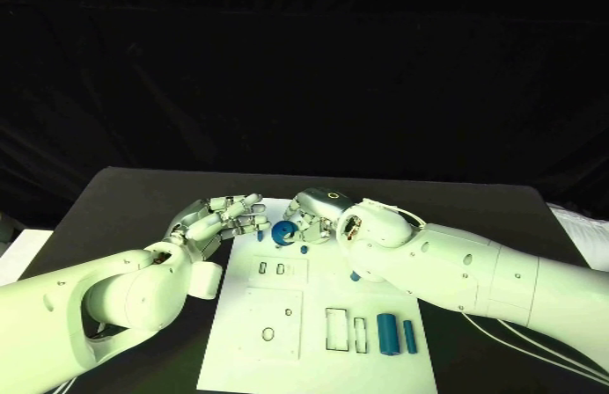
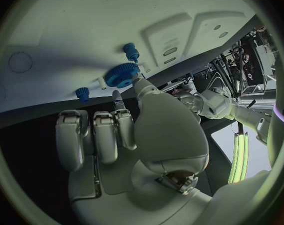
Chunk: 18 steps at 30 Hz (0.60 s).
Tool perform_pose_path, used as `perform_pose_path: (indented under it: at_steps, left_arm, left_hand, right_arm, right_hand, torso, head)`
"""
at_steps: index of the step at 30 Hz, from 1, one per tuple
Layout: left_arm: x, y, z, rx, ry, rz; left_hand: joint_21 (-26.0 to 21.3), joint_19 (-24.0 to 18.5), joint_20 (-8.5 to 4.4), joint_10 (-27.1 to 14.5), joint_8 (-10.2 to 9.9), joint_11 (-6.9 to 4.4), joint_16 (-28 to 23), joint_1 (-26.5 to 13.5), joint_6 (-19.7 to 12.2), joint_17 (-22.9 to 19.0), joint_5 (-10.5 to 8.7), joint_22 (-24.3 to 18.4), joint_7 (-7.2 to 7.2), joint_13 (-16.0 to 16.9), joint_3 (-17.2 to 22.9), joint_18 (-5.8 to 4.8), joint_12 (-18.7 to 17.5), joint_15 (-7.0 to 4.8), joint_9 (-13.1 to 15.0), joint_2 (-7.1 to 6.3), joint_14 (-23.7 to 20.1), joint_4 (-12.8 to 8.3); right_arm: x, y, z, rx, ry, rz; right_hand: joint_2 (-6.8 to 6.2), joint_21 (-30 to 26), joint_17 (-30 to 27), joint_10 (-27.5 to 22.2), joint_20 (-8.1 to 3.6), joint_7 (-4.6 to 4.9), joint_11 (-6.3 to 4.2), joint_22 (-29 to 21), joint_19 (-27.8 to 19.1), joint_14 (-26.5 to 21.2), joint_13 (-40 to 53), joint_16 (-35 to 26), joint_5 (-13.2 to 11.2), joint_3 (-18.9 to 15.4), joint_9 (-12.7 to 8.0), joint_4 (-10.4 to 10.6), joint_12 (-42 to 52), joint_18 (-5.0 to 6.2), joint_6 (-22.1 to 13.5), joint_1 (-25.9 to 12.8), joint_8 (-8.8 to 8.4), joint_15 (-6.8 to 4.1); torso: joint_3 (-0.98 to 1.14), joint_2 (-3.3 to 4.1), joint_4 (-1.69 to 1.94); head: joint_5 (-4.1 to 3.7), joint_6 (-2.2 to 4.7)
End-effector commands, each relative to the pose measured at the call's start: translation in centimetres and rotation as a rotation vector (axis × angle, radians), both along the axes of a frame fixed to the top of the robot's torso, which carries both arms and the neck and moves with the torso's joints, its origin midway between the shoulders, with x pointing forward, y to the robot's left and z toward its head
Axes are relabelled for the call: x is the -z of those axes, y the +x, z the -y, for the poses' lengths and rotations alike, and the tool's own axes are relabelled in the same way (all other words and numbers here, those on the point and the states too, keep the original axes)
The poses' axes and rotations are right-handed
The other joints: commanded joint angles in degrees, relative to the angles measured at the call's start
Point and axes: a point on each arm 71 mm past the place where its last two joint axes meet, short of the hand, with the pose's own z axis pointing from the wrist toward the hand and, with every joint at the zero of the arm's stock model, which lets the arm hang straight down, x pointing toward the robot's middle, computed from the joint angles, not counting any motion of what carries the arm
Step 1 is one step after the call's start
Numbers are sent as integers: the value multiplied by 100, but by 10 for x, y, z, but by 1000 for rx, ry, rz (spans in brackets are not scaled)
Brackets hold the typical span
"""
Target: Assemble the parts on the task board
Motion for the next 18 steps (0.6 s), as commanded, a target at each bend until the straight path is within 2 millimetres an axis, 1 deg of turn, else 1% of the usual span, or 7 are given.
perform_pose_path:
  at_steps: [1,4,12,18]
  left_arm:
    - [-3,3,-4,-10,-6,31]
    - [-4,4,-7,-18,-3,35]
    - [-5,6,-10,-27,0,40]
    - [-5,7,-12,-33,3,41]
  left_hand:
    - [-22,-33,-5,-37,-15,-5,-17,10,-3,-6,-15,-5,17,-6,-8,56,-8,-2,-3,-3,-28,-36]
    - [-23,-34,-4,-37,-15,-5,-18,9,-3,-7,-15,-5,17,-6,-8,56,-8,-1,-3,-3,-28,-37]
    - [-23,-34,-4,-37,-15,-5,-18,9,-3,-7,-15,-5,17,-6,-7,56,-8,-1,-3,-3,-28,-37]
    - [-26,-38,-3,-39,-16,-4,-20,9,-3,-8,-15,-4,20,-6,-6,57,-8,0,-3,-2,-31,-38]
  right_arm:
    - [4,0,-3,-13,-24,-36]
    - [5,1,-5,-14,-31,-43]
    - [7,3,-4,-5,-45,-52]
    - [8,3,-4,-5,-54,-60]
  right_hand:
    - [9,21,1231,282,27,3,-21,674,146,541,1047,36,29,0,-6,29,17,-119,18,-48,-32,-11]
    - [16,22,1225,281,27,3,-21,674,146,540,1047,34,34,0,-7,35,16,-120,17,-51,-34,-11]
    - [34,23,1226,280,27,3,-21,677,148,540,1046,34,45,2,-7,44,14,-120,18,-54,-35,-10]
    - [66,23,1230,284,27,0,-24,677,147,541,1052,36,76,10,-4,50,22,-120,32,-43,-30,-11]
  torso:
    - [1,3,-1]
    - [0,3,-1]
    - [5,0,-13]
    - [9,2,-8]
  head:
    - [11,-20]
    - [19,-27]
    - [37,-39]
    - [35,-45]
